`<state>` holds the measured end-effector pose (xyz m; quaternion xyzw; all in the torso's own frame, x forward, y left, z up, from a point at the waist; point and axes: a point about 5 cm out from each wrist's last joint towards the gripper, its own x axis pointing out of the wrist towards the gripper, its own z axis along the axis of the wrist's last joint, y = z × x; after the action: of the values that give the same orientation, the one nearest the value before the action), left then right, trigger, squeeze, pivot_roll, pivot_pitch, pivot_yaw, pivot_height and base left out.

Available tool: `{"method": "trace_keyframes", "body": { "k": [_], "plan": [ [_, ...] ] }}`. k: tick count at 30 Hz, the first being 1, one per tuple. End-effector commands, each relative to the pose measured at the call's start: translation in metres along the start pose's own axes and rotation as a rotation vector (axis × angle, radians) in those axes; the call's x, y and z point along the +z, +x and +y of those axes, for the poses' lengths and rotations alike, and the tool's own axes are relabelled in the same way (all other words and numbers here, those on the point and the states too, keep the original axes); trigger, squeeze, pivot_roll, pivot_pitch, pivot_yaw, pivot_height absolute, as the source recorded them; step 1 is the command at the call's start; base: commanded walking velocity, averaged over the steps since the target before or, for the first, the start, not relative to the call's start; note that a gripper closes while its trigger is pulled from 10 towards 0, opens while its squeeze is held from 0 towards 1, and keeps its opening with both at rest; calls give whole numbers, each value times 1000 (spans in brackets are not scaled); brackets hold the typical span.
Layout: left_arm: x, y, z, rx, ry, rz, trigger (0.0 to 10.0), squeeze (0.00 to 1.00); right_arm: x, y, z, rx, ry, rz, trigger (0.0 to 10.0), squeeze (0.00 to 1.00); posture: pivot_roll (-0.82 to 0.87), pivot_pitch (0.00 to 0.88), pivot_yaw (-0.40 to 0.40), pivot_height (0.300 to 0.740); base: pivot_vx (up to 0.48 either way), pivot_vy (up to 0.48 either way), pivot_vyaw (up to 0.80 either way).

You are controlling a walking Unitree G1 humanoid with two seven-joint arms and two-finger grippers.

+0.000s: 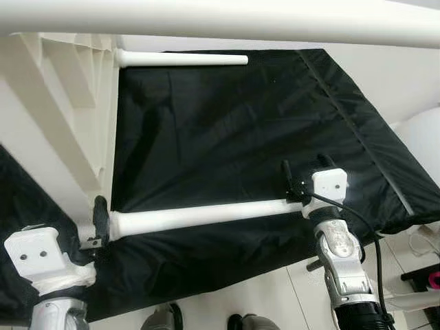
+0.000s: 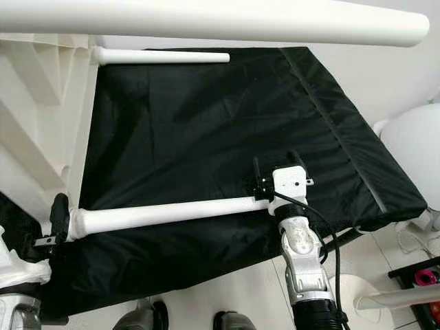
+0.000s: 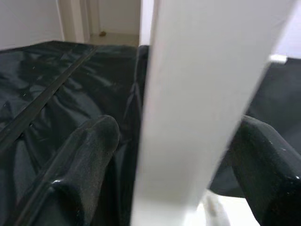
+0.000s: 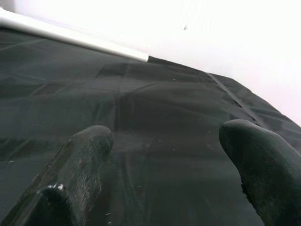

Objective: Building children table

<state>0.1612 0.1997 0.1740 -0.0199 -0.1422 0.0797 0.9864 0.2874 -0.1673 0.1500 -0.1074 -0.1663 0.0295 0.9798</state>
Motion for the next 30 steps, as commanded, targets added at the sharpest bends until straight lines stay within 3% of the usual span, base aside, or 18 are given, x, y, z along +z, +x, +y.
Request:
{"method": "trace_keyframes", "body": {
  "k": [1,7,15,19,24,27,30],
  "plan": [
    [3,-3,-3,-44,-12,-3,10000,0,-2,0,2,7,13,2,10000,0,52,180,-44,740,0,0,0],
    [11,-8,-3,-49,-21,-9,10000,0,-2,1,8,21,22,-2,10000,0,69,185,-40,740,0,0,0],
    [24,-29,-5,-67,-3,26,10000,0,-6,3,12,31,31,0,10000,0,107,188,-41,740,0,0,0],
    [24,-31,-5,-64,0,31,10000,0,-6,3,12,32,32,0,10000,0,113,189,-42,740,0,0,0],
    [33,-45,-9,-191,102,46,10000,0,-8,10,24,72,54,-3,10000,0,187,189,-67,740,0,0,0],
    [33,-48,-12,-234,117,62,10000,0,-8,12,27,83,62,-3,10000,0,195,189,-71,740,0,0,0],
    [30,-51,-18,-363,179,86,10000,0,-10,16,34,107,70,-5,10000,0,236,175,-87,740,0,0,0]
  ]
}}
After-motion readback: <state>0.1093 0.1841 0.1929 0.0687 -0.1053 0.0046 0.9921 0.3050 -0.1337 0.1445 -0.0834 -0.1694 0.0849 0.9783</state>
